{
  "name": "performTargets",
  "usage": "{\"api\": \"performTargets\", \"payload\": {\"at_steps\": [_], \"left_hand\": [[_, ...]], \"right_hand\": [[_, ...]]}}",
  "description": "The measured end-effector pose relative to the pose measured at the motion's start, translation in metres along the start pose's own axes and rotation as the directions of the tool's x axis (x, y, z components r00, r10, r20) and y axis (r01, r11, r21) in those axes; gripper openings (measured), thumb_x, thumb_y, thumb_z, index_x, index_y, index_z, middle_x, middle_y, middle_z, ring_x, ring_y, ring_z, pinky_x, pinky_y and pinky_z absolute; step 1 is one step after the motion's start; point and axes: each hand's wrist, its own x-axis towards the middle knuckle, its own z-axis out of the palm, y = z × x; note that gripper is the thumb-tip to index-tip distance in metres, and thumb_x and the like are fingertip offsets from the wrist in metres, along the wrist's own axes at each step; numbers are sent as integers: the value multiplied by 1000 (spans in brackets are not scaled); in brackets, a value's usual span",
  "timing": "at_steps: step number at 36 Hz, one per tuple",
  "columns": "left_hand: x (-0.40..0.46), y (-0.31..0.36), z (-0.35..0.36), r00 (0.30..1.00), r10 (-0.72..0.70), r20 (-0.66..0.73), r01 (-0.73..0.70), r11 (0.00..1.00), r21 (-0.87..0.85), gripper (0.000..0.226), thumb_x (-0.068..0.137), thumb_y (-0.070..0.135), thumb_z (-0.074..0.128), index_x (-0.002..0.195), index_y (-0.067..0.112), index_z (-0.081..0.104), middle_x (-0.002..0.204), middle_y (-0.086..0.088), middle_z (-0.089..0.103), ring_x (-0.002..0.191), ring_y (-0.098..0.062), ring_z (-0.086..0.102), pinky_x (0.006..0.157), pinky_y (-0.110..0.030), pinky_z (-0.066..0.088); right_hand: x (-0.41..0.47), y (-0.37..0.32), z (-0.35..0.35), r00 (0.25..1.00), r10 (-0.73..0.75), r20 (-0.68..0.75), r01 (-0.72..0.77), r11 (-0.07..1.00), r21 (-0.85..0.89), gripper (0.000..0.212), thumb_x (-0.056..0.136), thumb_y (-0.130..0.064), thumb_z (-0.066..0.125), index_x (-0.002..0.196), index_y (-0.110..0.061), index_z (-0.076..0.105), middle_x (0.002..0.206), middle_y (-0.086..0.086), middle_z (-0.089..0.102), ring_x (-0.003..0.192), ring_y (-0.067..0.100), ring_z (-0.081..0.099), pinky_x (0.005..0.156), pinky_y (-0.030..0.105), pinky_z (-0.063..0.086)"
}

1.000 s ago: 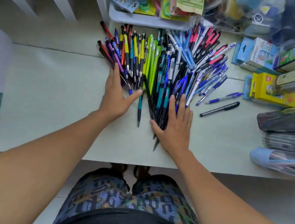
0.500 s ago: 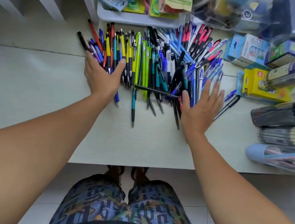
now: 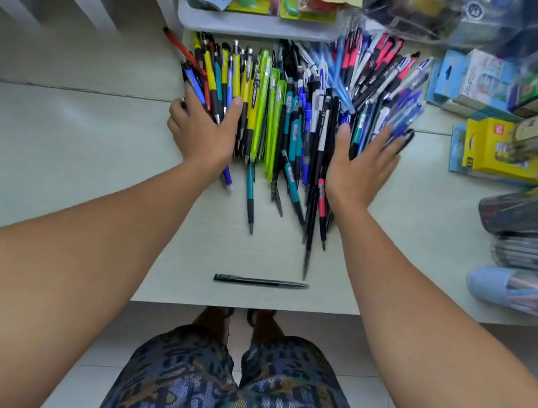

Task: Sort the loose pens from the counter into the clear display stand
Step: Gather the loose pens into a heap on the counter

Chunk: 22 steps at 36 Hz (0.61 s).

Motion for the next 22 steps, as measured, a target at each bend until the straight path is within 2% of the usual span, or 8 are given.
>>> {"api": "performTargets", "payload": {"at_steps": [3,5,6,8,9,11,15,22], "left_hand": [[-9,-7,-8,997,79,23,-78,996,-47,91,94,61,53,161,18,10,161,-10,24,147,-29,21,121,-43,22],[-23,-19,-15,986,160,49,-155,984,-83,93,93,61,54,162,19,7,163,-8,23,151,-28,19,123,-45,19],[-32,-26,-18,979,191,66,-186,979,-82,94,94,61,54,162,19,6,166,-8,19,152,-27,15,125,-43,15],[-48,-43,-22,968,229,106,-223,973,-66,93,96,57,55,162,18,2,169,-7,8,155,-22,6,125,-39,8],[-53,-50,-24,961,248,121,-243,969,-52,93,97,55,55,162,17,1,170,-6,5,155,-21,3,126,-38,7],[-58,-62,-29,947,284,151,-285,958,-18,91,98,53,55,162,17,1,170,-6,2,156,-19,2,125,-35,6],[-59,-72,-39,927,307,215,-320,947,26,90,98,53,54,162,20,0,170,-4,-2,156,-17,0,119,-26,3],[-59,-71,-41,920,297,255,-323,944,62,87,99,55,51,162,21,0,170,-4,-3,156,-19,-1,118,-29,4]], "right_hand": [[-19,0,-10,993,-114,-24,112,992,-64,95,93,-78,29,163,-21,-1,170,9,-13,156,32,-10,126,55,2],[-50,1,-17,901,-433,-35,425,895,-134,103,89,-81,36,163,-15,7,169,17,-5,156,37,-5,124,59,2],[-71,3,-17,748,-662,44,660,736,-150,106,86,-82,42,162,-14,12,168,21,2,156,40,1,123,63,4],[-110,13,-10,275,-916,291,961,269,-60,113,77,-87,52,160,-19,16,166,22,16,153,43,13,119,70,9],[-124,22,-5,73,-908,413,997,82,3,113,75,-89,52,160,-23,17,166,17,18,154,41,14,120,69,8],[-136,45,6,-112,-782,614,993,-105,47,110,77,-91,44,162,-28,16,170,8,11,157,33,5,124,62,4],[-120,69,17,-94,-698,710,986,-162,-29,96,92,-82,34,163,-25,6,171,5,-1,157,28,-5,126,55,5],[-111,71,23,-184,-764,618,971,-237,-3,79,99,-71,37,161,-25,23,169,7,16,157,27,10,127,51,7]]}}
